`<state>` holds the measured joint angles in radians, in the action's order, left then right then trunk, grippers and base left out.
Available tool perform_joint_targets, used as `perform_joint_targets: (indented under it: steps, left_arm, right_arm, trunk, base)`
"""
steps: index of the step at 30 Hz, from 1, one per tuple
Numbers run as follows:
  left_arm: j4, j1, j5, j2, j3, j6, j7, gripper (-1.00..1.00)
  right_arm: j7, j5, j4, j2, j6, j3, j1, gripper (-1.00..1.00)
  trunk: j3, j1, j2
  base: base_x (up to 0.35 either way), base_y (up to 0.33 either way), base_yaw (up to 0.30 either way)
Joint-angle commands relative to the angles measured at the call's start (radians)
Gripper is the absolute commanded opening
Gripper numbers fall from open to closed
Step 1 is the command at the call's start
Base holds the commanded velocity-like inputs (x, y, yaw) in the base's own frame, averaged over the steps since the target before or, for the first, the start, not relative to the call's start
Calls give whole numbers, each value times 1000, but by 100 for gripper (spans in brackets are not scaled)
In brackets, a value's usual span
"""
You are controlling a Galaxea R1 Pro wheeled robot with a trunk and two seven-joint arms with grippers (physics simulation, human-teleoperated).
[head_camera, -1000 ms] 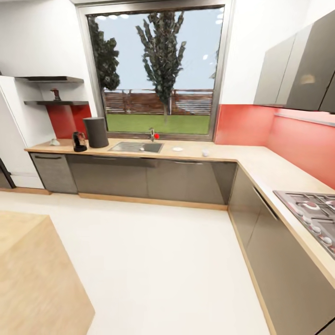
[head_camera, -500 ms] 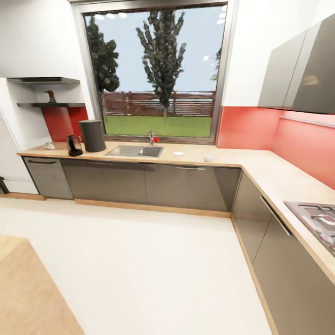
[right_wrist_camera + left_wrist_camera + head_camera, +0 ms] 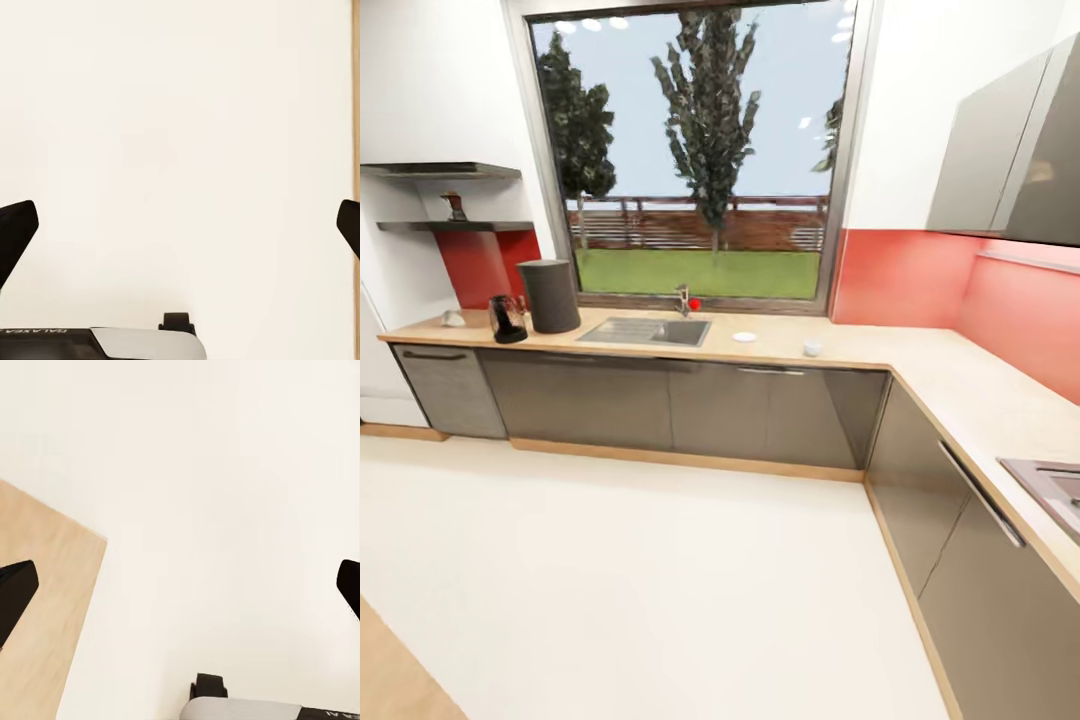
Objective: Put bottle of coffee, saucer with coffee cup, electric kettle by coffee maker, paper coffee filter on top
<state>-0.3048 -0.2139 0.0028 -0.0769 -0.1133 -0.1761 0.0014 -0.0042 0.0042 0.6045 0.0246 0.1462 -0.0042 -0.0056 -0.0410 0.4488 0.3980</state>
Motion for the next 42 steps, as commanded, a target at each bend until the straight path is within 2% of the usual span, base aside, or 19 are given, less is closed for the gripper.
perform_joint_targets:
  steps: [1, 11, 17, 23, 28, 33, 42]
  left_arm:
    - [1, -1, 0, 0, -2, -3, 0, 100]
    - [1, -1, 0, 0, -2, -4, 3, 100]
    - [1, -1, 2, -10, -1, -10, 9, 100]
    - [27, -1, 6, -14, -2, -13, 10, 100]
    - [51, -1, 9, -15, -5, -73, 11, 100]
    - [54, -1, 10, -9, -5, -83, 11, 100]
    - [54, -1, 12, -6, -2, -89, 10, 100]
  right_arm:
    - [0, 0, 0, 0, 3, 0, -1, 100]
    - [0, 0, -1, 0, 3, -1, -1, 100]
    - [0, -2, 0, -5, 4, -1, -1, 100]
    - [0, -4, 0, -8, 31, -1, -1, 100]
    - [0, -3, -26, -6, 46, -1, -1, 100]
    - [0, 0, -34, -1, 80, 0, -1, 100]
    - [0, 3, -66, 1, 97, 1, -1, 100]
  trunk:
    - [-2, 1, 2]
    - [-2, 1, 2]
    - [-2, 1, 2]
    - [-2, 1, 2]
    - [-2, 1, 2]
    - [-2, 1, 2]
    - [-2, 1, 2]
  base:
    - [337, 0, 0]
    - [337, 0, 0]
    - [337, 0, 0]
    - [337, 0, 0]
    - [337, 0, 0]
    - [337, 0, 0]
    - [337, 0, 0]
